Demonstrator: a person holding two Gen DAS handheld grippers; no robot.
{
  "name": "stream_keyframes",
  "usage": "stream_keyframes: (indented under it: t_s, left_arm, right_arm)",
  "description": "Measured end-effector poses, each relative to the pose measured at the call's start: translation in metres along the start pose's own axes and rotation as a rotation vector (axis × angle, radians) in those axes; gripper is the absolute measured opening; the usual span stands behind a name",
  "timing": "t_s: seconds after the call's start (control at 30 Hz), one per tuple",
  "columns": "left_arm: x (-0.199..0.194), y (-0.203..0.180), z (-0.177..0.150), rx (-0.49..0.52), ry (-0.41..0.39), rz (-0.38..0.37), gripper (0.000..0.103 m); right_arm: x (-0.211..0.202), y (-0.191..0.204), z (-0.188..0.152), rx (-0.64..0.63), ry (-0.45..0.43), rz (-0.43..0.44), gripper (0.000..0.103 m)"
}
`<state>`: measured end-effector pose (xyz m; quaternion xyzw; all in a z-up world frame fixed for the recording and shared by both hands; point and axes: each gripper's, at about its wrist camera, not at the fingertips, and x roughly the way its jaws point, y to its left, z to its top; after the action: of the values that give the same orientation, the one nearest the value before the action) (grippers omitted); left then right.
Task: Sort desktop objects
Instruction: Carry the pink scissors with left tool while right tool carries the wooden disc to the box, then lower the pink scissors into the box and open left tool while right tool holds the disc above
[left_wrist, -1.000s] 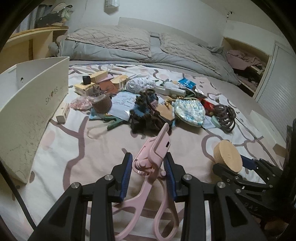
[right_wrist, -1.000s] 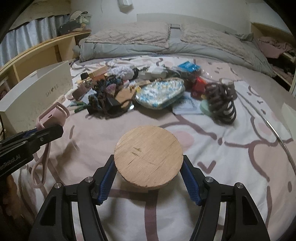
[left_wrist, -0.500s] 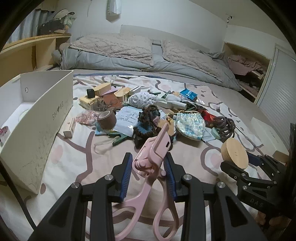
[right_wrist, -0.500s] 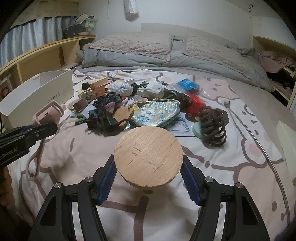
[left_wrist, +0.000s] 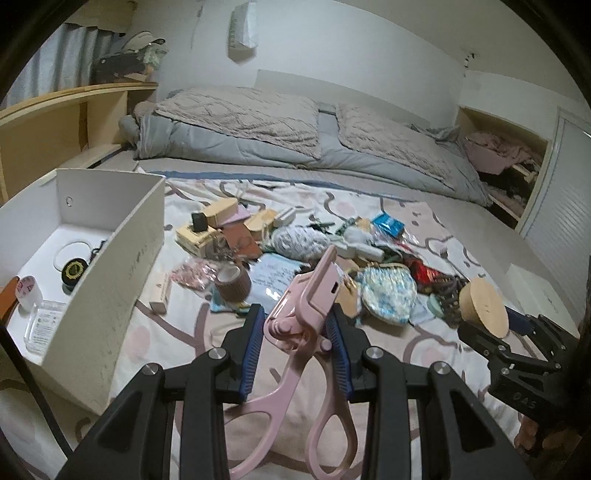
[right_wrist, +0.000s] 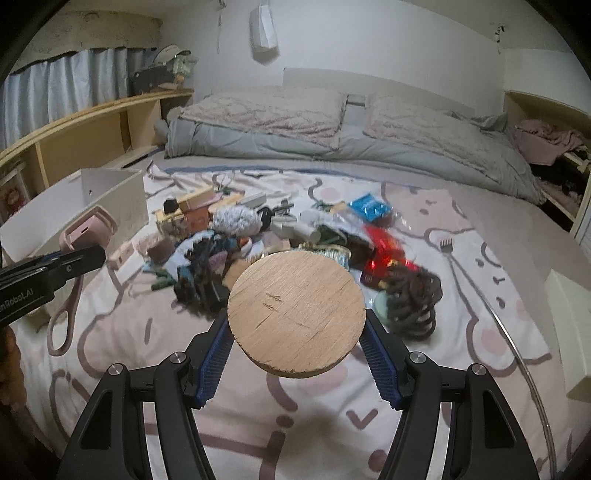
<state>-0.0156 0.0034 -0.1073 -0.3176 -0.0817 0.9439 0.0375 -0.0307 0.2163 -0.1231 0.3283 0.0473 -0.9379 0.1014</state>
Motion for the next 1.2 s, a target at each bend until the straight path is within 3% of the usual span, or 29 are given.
stream_keyframes:
  t_s: [0.57, 1.03, 1.2]
  left_arm:
    - [-0.029, 0.033, 0.037, -0.076, -0.113, 0.100, 0.035]
    - [-0.057, 0.125, 0.066, -0.237, -0.184, 0.265, 0.035]
    - [-0.058, 0.159, 0.073, -0.283, -0.177, 0.336, 0.035]
  right_arm:
    - [-0.001, 0.044, 0.044, -0.046, -0.059, 0.071, 0.068]
    - [-0.008, 0.096, 0.060, -0.113, -0.089, 0.138, 0.068]
    - [-0.009, 0.113, 0.063, -0.132, -0.094, 0.165, 0.068]
